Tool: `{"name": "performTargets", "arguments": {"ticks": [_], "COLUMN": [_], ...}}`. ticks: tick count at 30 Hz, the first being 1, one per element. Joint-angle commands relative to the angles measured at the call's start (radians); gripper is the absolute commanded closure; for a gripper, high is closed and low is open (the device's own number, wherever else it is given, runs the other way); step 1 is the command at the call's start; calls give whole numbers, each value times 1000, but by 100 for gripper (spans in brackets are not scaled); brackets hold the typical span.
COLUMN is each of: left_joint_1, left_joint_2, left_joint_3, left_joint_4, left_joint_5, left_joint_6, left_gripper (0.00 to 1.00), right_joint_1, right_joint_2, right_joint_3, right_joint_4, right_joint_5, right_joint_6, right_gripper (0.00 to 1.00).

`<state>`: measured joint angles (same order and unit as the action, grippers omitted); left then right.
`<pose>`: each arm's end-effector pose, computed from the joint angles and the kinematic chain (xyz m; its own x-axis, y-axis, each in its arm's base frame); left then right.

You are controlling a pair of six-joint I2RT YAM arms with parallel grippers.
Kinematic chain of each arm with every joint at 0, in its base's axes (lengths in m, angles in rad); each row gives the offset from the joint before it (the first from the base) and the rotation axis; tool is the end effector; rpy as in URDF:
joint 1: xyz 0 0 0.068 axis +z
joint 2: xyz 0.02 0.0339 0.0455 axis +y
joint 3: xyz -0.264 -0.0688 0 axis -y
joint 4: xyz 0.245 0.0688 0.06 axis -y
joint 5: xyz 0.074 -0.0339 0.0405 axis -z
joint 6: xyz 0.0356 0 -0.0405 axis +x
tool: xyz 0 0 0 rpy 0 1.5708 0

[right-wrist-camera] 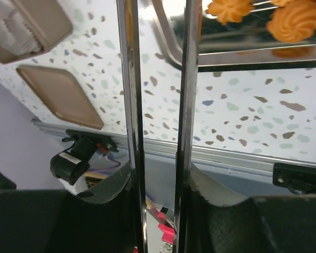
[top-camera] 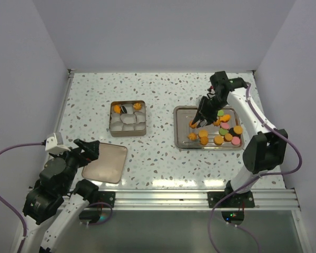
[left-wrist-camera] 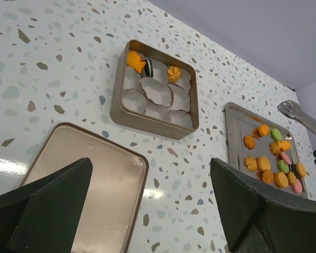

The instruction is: Pack the cookies

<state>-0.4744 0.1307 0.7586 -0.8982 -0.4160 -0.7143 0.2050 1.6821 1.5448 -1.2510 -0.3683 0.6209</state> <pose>0.0279 0.0018 0.3119 -0.2263 -0.5574 -0.7988 -0.1016 0.8291 -0.5498 0.3104 0.0776 0.2963 -0.9308 0.3608 0.0584 0.3536 0.8486 0.3936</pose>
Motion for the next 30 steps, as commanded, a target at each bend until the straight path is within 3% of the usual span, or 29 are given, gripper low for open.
{"name": "performTargets", "arguments": {"ticks": [1, 7, 14, 24, 30], "left_joint_1": [-6, -6, -6, -6, -6], "left_joint_2": [-13, -17, -28, -34, -37], "left_joint_3": [-2, -2, -1, 1, 1], "left_joint_4": [47, 47, 44, 42, 41], "left_joint_5": [-4, -6, -9, -7, -9], "left_joint_6": [7, 7, 4, 3, 3], "left_gripper": [0, 0, 0, 0, 0], "right_joint_1": [68, 201, 131, 47, 34], "right_joint_2": [-10, 27, 13, 7, 28], "right_joint_3": [104, 221, 154, 8, -41], "right_joint_4": [-36, -45, -77, -90, -61], "right_joint_5": [-87, -93, -17, 64, 74], "right_joint_6": [34, 88, 33, -53, -59], "right_gripper": [84, 84, 81, 63, 61]}}
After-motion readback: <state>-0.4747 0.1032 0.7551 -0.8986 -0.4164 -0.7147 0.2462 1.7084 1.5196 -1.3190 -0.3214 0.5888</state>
